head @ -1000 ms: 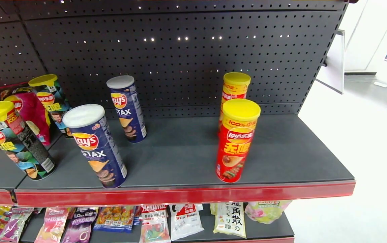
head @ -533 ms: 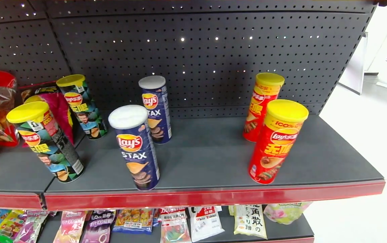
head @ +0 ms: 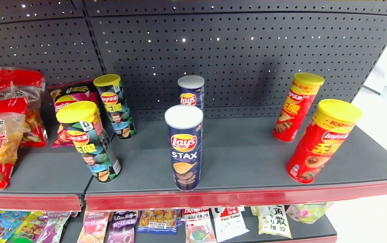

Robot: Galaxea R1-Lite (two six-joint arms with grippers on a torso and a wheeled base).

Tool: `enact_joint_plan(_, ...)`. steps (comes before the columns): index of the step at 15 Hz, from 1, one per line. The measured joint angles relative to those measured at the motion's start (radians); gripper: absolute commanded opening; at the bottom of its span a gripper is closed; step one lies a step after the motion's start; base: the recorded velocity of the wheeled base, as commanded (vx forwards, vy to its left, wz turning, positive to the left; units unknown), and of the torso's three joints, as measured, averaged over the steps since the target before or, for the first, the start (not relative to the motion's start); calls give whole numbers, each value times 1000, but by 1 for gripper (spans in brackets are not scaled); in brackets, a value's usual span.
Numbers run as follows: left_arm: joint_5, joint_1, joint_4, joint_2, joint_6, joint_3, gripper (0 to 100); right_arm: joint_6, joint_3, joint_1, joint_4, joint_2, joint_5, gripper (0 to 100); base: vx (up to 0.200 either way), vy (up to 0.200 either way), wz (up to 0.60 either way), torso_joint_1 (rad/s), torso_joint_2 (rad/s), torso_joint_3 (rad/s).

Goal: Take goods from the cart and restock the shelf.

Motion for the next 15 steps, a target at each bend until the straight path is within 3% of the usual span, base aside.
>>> enact_joint_plan(1,0,0,0,0,0,0,100,0,0,0,0,0,0,100,0,200,0,12,2,-7)
enact_joint_plan(15,0,0,0,0,-1,0,100,0,0,0,0,0,0,100,0,0,0,0,0,0)
